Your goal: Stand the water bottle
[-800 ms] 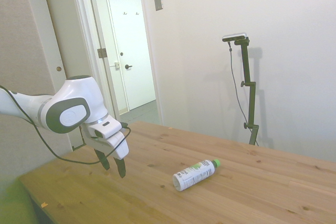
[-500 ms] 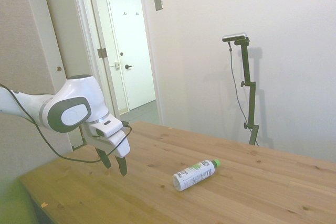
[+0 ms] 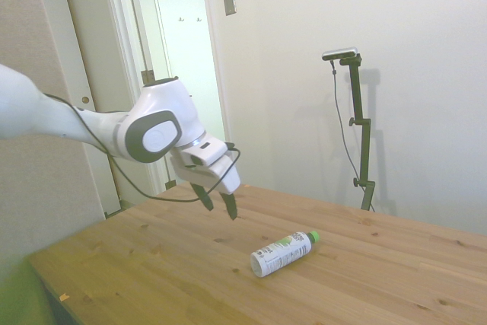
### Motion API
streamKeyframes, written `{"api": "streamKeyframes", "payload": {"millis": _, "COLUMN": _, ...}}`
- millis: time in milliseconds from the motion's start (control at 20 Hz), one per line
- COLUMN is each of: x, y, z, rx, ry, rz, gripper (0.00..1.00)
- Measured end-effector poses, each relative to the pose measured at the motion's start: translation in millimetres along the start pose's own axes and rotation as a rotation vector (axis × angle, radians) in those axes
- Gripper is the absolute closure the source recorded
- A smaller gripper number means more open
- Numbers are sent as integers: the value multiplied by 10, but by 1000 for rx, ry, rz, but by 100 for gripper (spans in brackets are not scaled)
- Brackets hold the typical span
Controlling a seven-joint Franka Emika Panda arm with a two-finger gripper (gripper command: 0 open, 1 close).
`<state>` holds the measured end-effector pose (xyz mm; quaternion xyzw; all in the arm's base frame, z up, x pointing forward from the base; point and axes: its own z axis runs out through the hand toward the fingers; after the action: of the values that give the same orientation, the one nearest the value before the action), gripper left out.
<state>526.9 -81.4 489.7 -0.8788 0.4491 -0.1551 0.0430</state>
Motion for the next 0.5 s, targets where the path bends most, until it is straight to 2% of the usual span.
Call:
{"api": "streamKeyframes", "payload": {"millis": 250, "x": 724, "y": -162, "z": 278, "rx": -10, "ry": 31, "rz": 61, "gripper": 0}}
{"api": "streamKeyframes", "payload": {"millis": 500, "x": 1224, "y": -273, "z": 647, "rx": -28, "ry": 26, "rz": 121, "gripper": 0}}
